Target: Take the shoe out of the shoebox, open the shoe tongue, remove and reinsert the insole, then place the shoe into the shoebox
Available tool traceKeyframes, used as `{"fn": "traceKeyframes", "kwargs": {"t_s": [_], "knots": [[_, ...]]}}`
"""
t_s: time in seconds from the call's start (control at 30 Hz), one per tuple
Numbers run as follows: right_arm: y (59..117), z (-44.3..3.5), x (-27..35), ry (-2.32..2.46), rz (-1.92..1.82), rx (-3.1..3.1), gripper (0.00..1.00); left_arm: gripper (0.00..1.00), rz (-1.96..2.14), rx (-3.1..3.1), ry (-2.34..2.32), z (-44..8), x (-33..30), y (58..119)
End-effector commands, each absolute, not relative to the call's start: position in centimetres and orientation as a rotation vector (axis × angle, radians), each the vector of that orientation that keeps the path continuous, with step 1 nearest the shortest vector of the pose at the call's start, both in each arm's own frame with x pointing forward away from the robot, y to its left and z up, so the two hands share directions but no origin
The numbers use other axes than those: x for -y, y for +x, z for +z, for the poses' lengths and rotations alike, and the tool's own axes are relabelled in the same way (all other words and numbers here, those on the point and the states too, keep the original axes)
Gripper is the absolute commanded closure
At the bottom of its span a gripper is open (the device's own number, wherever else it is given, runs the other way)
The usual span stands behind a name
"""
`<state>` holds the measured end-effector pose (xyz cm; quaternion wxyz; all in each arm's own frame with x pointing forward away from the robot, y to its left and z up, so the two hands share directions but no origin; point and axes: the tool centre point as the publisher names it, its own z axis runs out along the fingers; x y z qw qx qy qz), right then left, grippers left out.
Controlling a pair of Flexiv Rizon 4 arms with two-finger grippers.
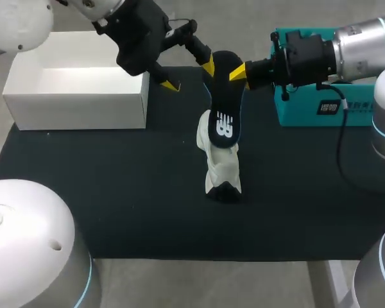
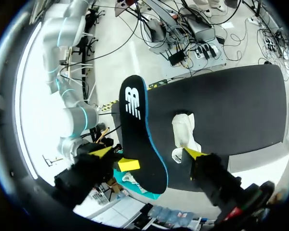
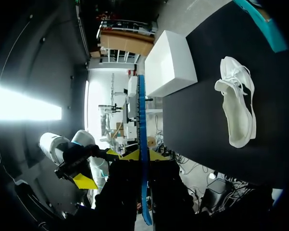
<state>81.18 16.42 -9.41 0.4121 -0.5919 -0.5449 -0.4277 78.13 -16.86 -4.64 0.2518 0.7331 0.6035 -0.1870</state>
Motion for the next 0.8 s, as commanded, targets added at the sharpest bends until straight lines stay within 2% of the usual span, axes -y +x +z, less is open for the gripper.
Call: {"fn": "traceKeyframes", "kwargs": {"t_s": [0.03,0.4,0.8], "knots": [[81.7,-9.6,-17.1,-1.488,-1.075,1.373,1.00,0.00,-0.308,-1.798,2.193,-2.8,17.7,79.9],[81.9,-9.9,-17.5,-1.482,-1.092,1.356,1.00,0.00,-0.124,-1.838,2.328,-0.7,18.5,83.0],[82.9,-9.9,-17.5,-1.499,-1.145,1.308,1.00,0.00,-0.109,-1.914,2.332,0.3,19.7,83.4]]}}
